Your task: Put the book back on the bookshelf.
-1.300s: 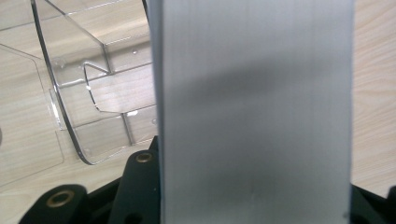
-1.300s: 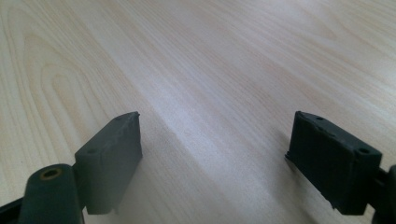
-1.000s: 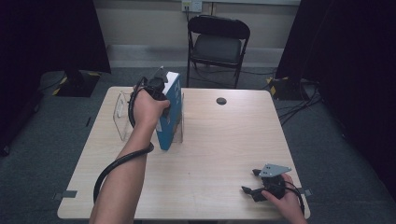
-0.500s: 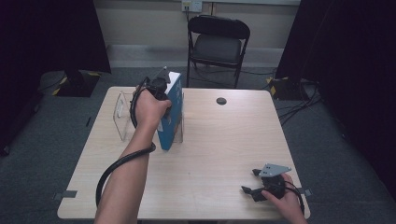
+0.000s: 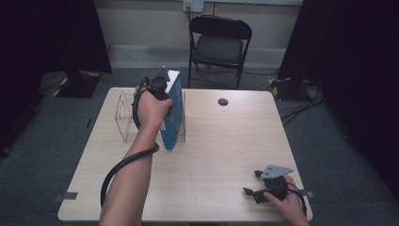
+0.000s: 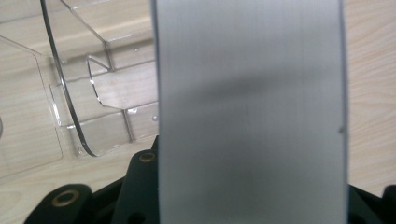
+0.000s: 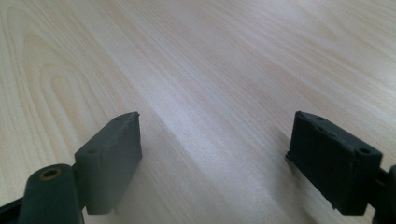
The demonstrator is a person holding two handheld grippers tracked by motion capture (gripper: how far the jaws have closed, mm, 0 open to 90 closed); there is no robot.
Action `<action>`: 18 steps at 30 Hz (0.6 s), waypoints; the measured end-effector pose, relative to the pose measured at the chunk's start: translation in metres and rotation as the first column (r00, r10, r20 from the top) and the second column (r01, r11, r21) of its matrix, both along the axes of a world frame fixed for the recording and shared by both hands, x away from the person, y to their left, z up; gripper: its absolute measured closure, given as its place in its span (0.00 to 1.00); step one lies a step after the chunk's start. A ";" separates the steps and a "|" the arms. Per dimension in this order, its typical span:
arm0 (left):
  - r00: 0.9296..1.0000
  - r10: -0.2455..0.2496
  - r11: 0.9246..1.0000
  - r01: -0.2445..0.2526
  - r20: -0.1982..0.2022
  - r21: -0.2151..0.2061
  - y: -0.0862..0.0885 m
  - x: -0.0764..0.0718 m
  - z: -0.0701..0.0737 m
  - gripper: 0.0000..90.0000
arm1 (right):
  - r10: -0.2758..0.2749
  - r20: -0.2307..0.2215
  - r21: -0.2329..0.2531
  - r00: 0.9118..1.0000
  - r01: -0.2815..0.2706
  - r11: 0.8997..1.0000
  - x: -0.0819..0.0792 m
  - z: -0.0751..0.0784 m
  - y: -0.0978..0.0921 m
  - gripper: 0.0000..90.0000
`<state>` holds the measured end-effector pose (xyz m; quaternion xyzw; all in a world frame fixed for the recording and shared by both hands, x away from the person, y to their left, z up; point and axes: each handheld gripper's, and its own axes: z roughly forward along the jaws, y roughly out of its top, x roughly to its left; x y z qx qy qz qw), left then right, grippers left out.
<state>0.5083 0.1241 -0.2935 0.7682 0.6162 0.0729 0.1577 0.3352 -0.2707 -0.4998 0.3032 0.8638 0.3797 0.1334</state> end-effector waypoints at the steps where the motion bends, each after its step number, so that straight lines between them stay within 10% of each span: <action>1: 1.000 0.001 1.000 -0.001 0.004 -0.001 -0.001 -0.001 0.000 0.69 | 0.000 0.000 0.000 1.000 0.000 1.000 0.000 0.000 0.000 0.18; 18: 1.000 -0.001 0.998 0.002 0.016 -0.064 0.010 -0.008 0.014 0.51 | -0.001 0.000 0.000 1.000 0.001 1.000 0.000 0.000 0.000 0.18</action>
